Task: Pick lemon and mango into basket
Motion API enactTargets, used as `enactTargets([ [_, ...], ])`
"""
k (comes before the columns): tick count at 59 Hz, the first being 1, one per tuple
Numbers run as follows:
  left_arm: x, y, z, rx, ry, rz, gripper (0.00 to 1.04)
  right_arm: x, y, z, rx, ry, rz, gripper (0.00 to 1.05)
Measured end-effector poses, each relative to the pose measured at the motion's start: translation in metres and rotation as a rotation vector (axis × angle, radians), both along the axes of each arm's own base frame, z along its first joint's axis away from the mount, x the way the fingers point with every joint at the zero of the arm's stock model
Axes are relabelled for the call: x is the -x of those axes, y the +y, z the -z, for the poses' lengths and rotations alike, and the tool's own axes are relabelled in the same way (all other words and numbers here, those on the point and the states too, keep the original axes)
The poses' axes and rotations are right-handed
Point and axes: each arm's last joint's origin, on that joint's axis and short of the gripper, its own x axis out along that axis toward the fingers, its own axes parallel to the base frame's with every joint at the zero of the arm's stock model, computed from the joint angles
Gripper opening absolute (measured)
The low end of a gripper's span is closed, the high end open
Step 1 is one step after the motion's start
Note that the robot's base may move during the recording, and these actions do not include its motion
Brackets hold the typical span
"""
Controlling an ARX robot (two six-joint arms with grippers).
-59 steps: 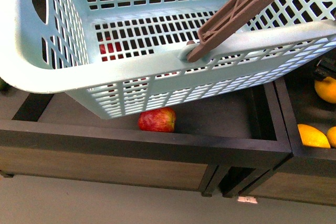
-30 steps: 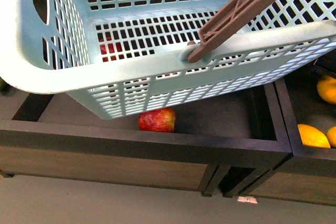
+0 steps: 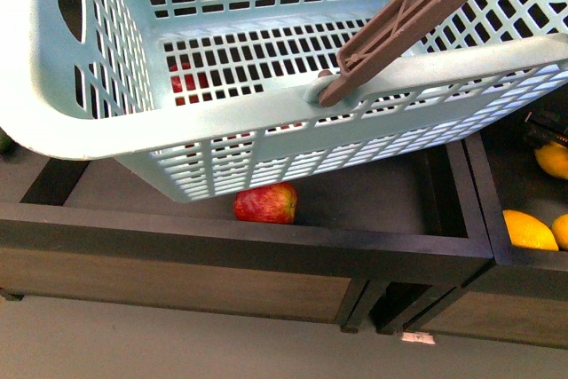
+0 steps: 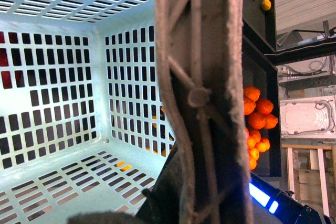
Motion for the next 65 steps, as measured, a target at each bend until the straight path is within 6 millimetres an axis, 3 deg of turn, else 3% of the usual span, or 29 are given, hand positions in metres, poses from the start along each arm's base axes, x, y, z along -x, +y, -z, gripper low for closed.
enactTargets([
  [10,0.000,0.000,0.000,0.000,0.000,0.000,0.05,0.021,0.007,-0.010,-0.031,-0.023,-0.064,0.71],
  [18,0.000,0.000,0.000,0.000,0.000,0.000,0.05,0.041,0.011,-0.043,-0.032,-0.091,-0.145,0.71],
  [25,0.000,0.000,0.000,0.001,0.000,0.000,0.05,0.060,0.008,-0.090,-0.011,-0.188,-0.211,0.71],
  [29,0.000,0.000,0.000,0.000,0.000,0.000,0.05,0.077,0.004,-0.127,0.001,-0.255,-0.240,0.71],
  [45,0.000,0.000,0.000,0.000,0.000,0.000,0.05,0.137,0.005,-0.225,-0.006,-0.431,-0.324,0.71],
  [54,0.000,0.000,0.000,0.001,0.001,0.001,0.05,0.179,0.046,-0.302,-0.024,-0.611,-0.446,0.71],
  [59,0.000,0.000,0.000,0.000,0.000,-0.001,0.05,0.191,0.077,-0.322,-0.056,-0.672,-0.504,0.71],
  [65,0.000,0.000,0.000,0.000,0.000,0.000,0.05,0.193,0.109,-0.326,-0.097,-0.688,-0.543,0.71],
])
